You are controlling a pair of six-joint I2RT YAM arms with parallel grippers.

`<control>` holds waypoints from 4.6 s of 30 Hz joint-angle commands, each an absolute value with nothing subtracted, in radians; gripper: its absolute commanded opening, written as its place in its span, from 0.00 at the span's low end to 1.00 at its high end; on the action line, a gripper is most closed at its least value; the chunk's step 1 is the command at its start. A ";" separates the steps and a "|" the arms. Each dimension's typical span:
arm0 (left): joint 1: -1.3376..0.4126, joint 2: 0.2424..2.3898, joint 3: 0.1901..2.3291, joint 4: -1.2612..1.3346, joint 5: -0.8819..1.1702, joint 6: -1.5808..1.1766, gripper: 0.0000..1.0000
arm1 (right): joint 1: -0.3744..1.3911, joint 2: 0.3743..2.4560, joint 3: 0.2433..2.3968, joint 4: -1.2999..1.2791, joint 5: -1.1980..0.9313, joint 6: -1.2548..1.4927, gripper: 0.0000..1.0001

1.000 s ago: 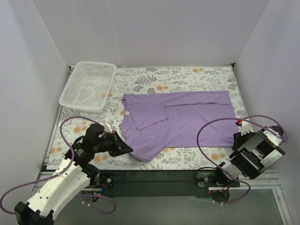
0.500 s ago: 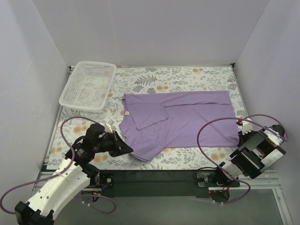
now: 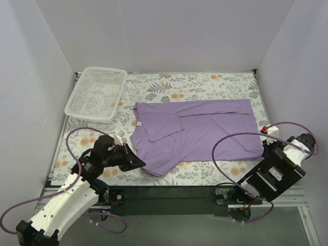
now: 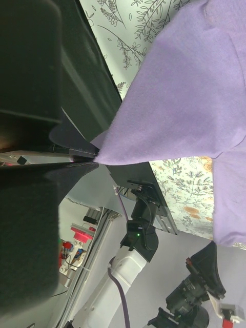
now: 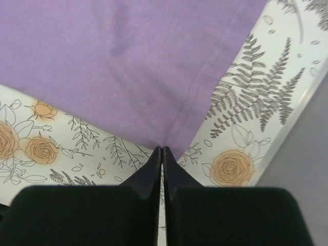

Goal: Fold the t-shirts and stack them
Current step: Fold the tshirt

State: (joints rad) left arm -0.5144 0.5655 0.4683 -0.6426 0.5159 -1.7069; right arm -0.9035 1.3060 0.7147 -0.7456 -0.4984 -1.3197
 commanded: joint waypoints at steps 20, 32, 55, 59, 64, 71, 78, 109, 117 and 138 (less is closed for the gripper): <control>-0.518 0.701 0.632 -0.422 0.420 -1.738 0.00 | -0.850 1.355 0.982 -0.884 -0.721 -1.198 0.01; -0.431 0.933 0.772 -0.316 0.388 -1.664 0.00 | -0.739 1.489 1.086 -0.793 -0.750 -0.997 0.01; -0.235 1.430 1.078 -0.199 0.517 -1.545 0.00 | -0.545 1.695 1.200 -0.496 -0.649 -0.614 0.01; -0.226 1.486 1.114 -0.199 0.534 -1.537 0.00 | -0.535 1.720 1.215 -0.477 -0.638 -0.588 0.01; -0.222 1.531 1.146 -0.199 0.546 -1.525 0.00 | -0.523 1.735 1.219 -0.465 -0.623 -0.569 0.01; -0.219 1.585 1.198 -0.216 0.560 -1.499 0.00 | -0.515 1.756 1.223 -0.449 -0.600 -0.552 0.01; -0.219 1.623 1.242 -0.219 0.548 -1.480 0.00 | -0.515 1.767 1.220 -0.426 -0.549 -0.526 0.01; -0.189 1.664 1.273 -0.242 0.497 -1.453 0.00 | -0.511 1.786 1.210 -0.379 -0.448 -0.485 0.01; -0.189 1.675 1.275 -0.244 0.506 -1.451 0.00 | -0.509 1.790 1.219 -0.380 -0.453 -0.479 0.01; -0.189 1.827 1.425 -0.293 0.564 -1.414 0.00 | -0.505 1.543 1.049 -0.400 -0.685 -0.529 0.71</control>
